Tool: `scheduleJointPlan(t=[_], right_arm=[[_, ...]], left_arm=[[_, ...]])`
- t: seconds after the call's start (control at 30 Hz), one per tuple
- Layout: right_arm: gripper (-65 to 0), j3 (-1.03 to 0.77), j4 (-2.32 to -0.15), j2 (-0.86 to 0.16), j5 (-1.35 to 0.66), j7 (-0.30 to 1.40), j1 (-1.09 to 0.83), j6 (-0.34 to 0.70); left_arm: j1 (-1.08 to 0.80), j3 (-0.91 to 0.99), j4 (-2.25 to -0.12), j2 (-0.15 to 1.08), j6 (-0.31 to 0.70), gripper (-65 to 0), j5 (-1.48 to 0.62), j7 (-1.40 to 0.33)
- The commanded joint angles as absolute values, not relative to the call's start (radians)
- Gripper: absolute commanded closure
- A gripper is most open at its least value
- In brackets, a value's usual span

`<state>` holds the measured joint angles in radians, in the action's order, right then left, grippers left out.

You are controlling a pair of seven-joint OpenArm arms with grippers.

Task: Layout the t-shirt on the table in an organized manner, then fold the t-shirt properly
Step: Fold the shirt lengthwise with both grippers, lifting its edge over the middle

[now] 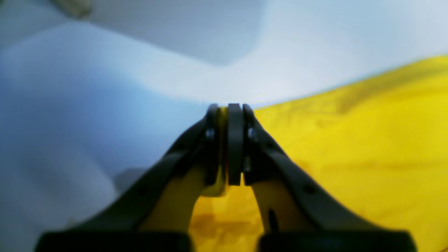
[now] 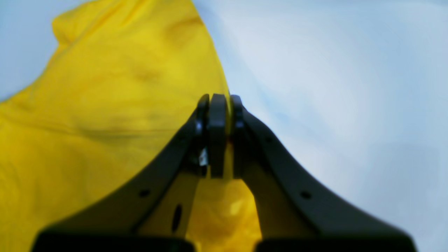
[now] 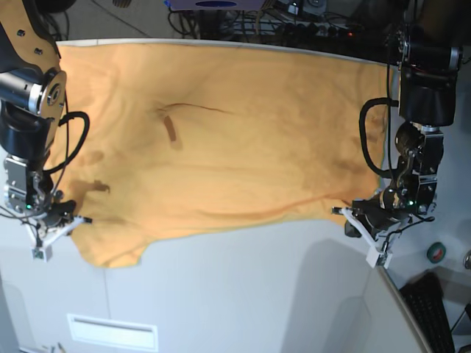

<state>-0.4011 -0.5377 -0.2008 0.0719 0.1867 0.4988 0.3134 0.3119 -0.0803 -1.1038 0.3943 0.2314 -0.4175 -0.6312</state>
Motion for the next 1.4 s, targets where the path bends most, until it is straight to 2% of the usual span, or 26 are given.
scheduleJointPlan(t=[0.0, 0.2, 0.63, 0.87, 1.03, 1.17, 1.37], right_arm=[[0.0, -0.4, -0.559, -0.216, 0.065, 0.165, 0.529, 0.317], [0.0, -0.4, -0.598, -0.217, 0.065, 0.163, 0.506, 0.317], [0.0, -0.4, -0.878, -0.209, 0.065, 0.182, 0.306, 0.318], [0.0, -0.4, -1.144, -0.17, 0.064, 0.352, 0.176, 0.318], [0.0, -0.4, -1.333, -0.163, 0.064, 0.535, 0.068, 0.318], [0.0, -0.4, -1.46, -0.13, 0.064, 0.595, -0.024, 0.318], [0.0, -0.406, -1.521, -0.114, 0.064, 0.653, -0.101, 0.318]], left_arm=[[0.321, -0.061, -1.141, 0.414, 0.225, 0.0, -0.418, -0.633], [0.232, 0.093, -1.219, 0.414, 0.229, 0.0, -0.417, -0.653], [0.108, 0.104, -1.337, 0.409, 0.231, 0.0, -0.418, -0.697], [0.084, 0.107, -1.428, 0.414, 0.231, 0.0, -0.418, -0.76], [0.044, 0.108, -1.515, 0.414, 0.231, 0.0, -0.418, -0.816], [0.001, 0.108, -1.554, 0.415, 0.231, 0.0, -0.418, -0.822], [-0.021, 0.108, -1.557, 0.444, 0.231, 0.0, -0.418, -0.823]])
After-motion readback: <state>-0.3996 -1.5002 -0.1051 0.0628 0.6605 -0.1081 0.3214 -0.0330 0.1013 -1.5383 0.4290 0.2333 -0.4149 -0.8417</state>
